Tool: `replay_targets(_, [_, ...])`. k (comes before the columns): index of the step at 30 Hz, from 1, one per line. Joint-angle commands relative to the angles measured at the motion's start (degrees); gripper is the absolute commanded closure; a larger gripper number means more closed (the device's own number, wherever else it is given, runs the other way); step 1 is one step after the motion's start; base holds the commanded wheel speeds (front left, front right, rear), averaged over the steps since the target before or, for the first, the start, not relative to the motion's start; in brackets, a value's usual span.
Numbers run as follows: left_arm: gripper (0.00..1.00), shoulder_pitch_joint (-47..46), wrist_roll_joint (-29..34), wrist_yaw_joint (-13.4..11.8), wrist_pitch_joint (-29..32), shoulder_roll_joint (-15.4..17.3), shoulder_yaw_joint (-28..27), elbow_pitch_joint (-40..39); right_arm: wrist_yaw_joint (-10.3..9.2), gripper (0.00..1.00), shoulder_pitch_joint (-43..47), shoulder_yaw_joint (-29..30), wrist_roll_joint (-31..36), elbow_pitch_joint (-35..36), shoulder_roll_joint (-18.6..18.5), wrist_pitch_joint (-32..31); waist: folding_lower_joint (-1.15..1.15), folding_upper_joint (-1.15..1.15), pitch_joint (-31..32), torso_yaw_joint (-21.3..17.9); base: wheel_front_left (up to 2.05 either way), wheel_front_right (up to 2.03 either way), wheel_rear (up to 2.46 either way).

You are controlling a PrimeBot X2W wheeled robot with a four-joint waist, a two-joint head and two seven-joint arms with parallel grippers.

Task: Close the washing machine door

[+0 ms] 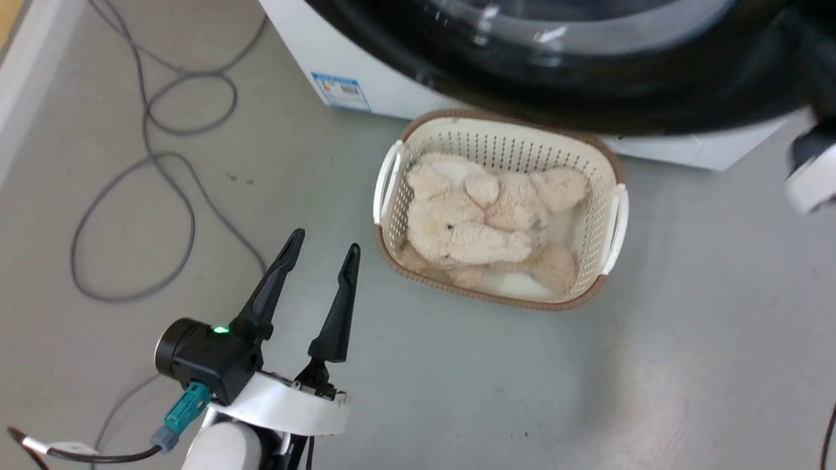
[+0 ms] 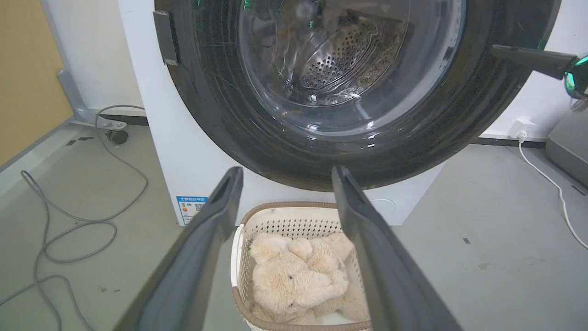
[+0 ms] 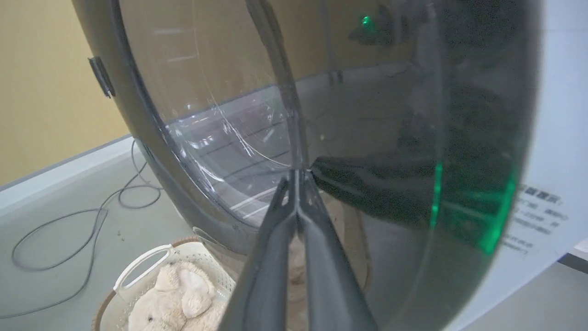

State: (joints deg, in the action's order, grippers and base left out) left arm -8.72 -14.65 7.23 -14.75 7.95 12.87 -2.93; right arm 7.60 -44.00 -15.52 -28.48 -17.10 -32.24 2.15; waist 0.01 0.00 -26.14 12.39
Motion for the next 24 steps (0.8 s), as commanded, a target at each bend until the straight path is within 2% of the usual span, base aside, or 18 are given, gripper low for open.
replay_targets(1, [0.00, -1.1, 0.1, 0.2, -0.2, -0.1, 0.2, -0.1, -0.11, 1.00, -1.7, 0.7, -0.4, -0.7, -0.9, -0.2, -0.01, 0.00, -0.9, 0.4, 0.00, 0.00, 0.00])
replay_targets(13, [0.00, -3.5, 0.1, 0.3, -0.2, -0.9, -0.3, -0.2, -0.11, 1.00, -13.6, 2.4, -1.6, -8.7, -1.3, -2.8, -0.01, 0.00, -4.1, 1.0, 0.00, 0.00, 0.00])
replay_targets(19, [0.00, -3.7, 0.2, 0.3, -0.2, -1.1, -0.5, 0.3, -0.11, 1.00, -14.5, 2.1, -2.3, -11.6, -0.8, -1.1, -0.01, 0.00, -3.1, 0.6, 0.00, 0.00, 0.00])
replay_targets(24, [0.00, -3.0, 0.2, 0.3, -0.2, -1.1, -0.9, 1.1, -0.11, 1.00, -11.9, 1.1, -3.5, -13.3, 0.3, 1.8, -0.01, 0.00, 0.2, -0.5, 0.00, 0.00, 0.00])
